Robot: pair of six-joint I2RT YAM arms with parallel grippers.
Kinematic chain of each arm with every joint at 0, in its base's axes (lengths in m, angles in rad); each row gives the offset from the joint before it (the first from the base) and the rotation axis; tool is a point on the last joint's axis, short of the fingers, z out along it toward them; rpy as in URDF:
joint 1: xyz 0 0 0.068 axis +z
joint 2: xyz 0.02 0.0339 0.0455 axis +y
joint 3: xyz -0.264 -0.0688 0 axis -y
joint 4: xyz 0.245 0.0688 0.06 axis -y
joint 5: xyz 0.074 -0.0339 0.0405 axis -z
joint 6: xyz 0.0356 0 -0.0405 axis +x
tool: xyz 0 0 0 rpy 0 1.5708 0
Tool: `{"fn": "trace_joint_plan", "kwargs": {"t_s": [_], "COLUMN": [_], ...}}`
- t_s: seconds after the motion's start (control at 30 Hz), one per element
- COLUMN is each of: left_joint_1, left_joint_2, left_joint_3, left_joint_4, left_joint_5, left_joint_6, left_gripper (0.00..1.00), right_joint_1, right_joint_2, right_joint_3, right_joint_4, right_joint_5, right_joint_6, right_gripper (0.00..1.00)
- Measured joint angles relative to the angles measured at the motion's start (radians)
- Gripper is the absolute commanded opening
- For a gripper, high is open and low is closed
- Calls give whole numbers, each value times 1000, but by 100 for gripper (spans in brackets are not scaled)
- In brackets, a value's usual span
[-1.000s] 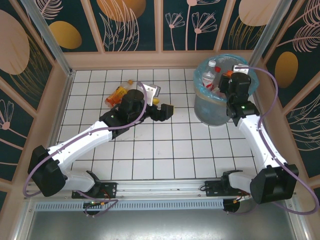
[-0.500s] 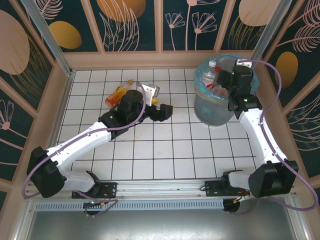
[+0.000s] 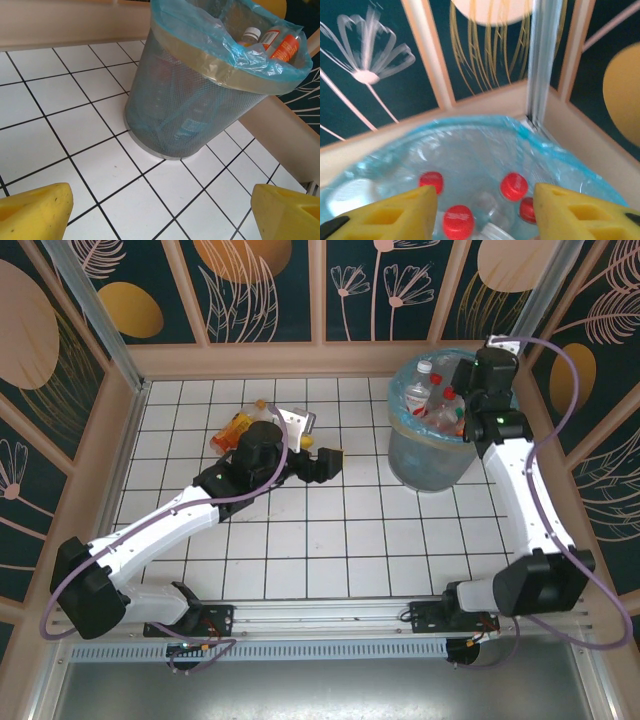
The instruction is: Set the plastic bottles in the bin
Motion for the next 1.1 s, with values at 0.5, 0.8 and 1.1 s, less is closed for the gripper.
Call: {"fn": "trace_joint_plan", "kwargs": {"t_s": [0.5, 0.8, 1.1], "left_joint_1": [0, 5, 137], "left_joint_2": [-13, -71, -148], "left_joint_3": [-18, 14, 15], "left_joint_4": [-1, -111, -208], "left_joint_5": [-37, -208, -294], "left_joint_6": [0, 39, 49], "left_gripper": [92, 94, 95], "right_joint_1": [-71, 192, 540], "right_joint_2": [-14, -15, 181], "right_joint_3": [-63, 158, 309], "right_joint_4": [-66, -66, 49], "right_joint_5": [-172, -37, 35], "right_joint_6": [111, 119, 98], "right_gripper": [45, 47, 54]}}
